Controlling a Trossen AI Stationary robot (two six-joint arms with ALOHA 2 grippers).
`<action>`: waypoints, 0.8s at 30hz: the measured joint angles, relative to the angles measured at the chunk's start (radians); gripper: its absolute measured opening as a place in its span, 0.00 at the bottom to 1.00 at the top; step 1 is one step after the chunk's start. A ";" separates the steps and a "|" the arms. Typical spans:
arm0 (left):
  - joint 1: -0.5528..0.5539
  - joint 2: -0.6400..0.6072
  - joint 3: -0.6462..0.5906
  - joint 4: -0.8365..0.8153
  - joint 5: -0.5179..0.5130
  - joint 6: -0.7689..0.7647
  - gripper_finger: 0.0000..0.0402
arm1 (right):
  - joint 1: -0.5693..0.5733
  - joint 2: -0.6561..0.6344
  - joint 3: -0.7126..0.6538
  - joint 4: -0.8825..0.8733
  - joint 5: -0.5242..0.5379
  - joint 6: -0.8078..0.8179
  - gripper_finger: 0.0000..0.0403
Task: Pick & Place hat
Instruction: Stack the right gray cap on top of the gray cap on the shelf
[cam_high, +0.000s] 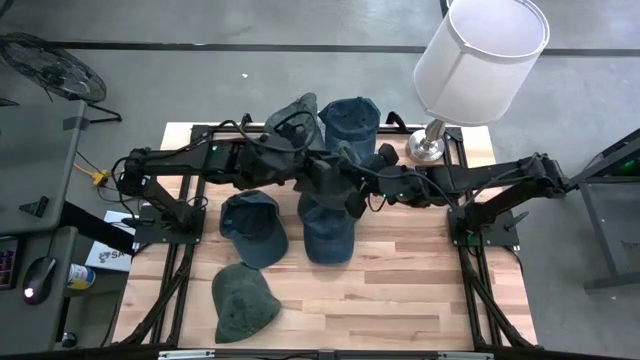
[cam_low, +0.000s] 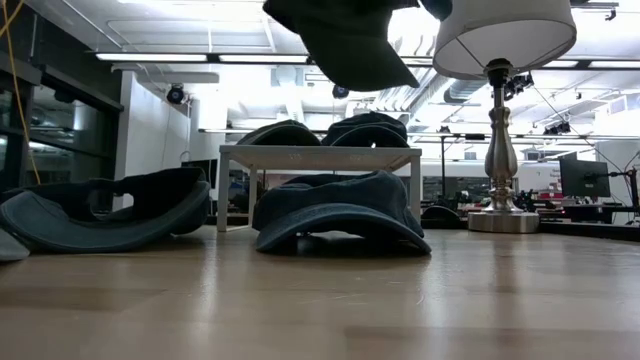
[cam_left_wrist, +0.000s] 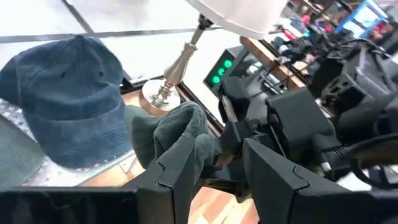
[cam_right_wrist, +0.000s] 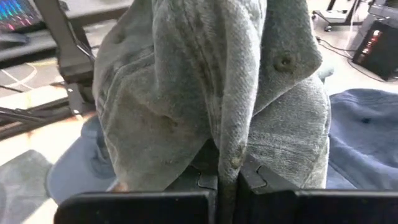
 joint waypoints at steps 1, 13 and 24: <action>0.000 0.003 0.000 -0.001 -0.010 -0.007 0.33 | -0.003 0.000 0.000 -0.004 0.005 -0.003 0.00; 0.002 0.002 0.000 -0.009 -0.010 0.034 0.60 | -0.019 0.000 0.000 -0.019 -0.055 -0.046 0.00; 0.097 0.002 0.000 -0.100 0.230 -0.022 0.71 | -0.019 0.001 0.000 -0.019 -0.130 -0.045 0.00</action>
